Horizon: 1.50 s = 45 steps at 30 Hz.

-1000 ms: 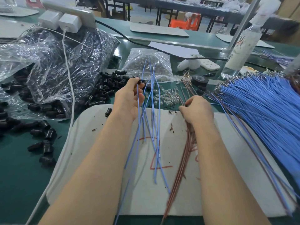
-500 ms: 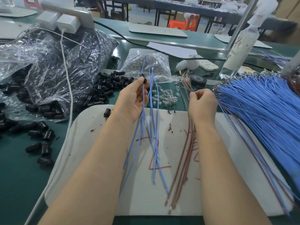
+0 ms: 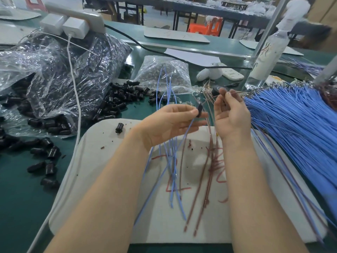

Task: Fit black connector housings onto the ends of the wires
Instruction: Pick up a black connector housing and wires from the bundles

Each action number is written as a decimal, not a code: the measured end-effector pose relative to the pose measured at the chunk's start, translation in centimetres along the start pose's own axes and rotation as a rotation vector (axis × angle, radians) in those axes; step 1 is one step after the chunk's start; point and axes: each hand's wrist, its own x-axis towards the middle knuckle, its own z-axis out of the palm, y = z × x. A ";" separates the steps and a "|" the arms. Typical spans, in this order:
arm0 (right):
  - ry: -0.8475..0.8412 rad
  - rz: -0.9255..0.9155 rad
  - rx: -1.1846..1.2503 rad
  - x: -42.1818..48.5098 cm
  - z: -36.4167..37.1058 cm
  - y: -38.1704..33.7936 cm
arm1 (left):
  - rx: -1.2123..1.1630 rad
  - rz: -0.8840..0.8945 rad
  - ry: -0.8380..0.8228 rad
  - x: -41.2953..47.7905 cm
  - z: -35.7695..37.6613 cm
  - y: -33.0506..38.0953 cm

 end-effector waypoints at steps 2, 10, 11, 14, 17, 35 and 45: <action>-0.013 -0.008 0.066 0.1 -0.1 -0.1 | 0.058 -0.024 -0.012 -0.1 0.0 -0.2; -0.363 0.140 -0.787 -1.5 1.2 2.4 | 0.005 0.012 0.078 -0.1 -0.3 0.1; -0.320 0.058 -0.763 -1.5 1.2 2.2 | -0.003 0.009 0.085 -0.2 -0.4 0.2; -0.066 -0.256 -0.650 -1.0 0.6 1.3 | 0.002 -0.011 0.122 -0.1 -0.6 0.2; 0.001 -0.309 -0.414 -0.7 0.2 0.6 | 0.038 -0.006 0.164 0.0 -0.6 0.2; -0.179 -0.193 -0.719 -0.6 0.9 2.7 | 0.152 0.085 0.444 0.7 -0.6 0.0; -0.065 -0.399 -0.813 -0.9 0.9 2.4 | 0.552 0.169 0.526 1.0 -0.8 -0.7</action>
